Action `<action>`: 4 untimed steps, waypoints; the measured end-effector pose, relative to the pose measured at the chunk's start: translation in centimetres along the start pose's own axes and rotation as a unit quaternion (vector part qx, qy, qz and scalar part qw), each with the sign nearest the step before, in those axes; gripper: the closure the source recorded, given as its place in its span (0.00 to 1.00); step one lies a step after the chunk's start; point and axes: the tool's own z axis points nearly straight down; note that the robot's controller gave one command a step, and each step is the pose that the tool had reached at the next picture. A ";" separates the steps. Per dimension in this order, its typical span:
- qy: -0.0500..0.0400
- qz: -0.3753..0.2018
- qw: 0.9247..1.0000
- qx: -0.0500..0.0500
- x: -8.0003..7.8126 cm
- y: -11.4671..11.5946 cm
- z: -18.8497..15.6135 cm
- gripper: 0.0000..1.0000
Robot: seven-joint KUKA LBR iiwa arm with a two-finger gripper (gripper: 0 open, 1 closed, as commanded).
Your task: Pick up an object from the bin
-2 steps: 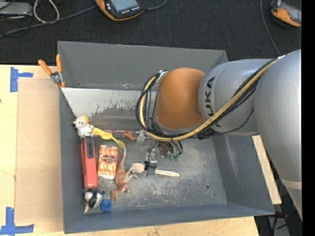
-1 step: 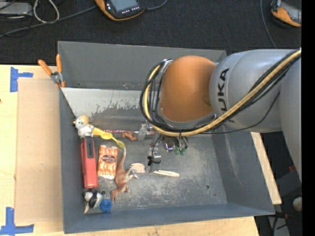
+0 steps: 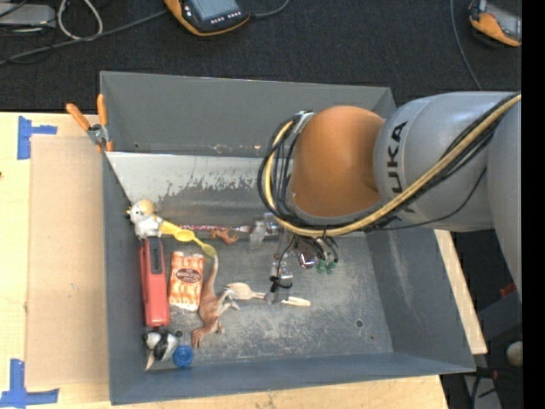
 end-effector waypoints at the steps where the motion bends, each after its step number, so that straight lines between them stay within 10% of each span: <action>1: 0.001 -0.005 1.000 -0.001 0.7 -0.2 -0.2 0.00; 4: -0.001 -0.027 1.000 -0.001 -2.3 0.2 -2.4 0.00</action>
Offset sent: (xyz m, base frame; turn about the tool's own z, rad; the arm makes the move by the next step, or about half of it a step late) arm -0.0066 -0.0075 0.0017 -0.0260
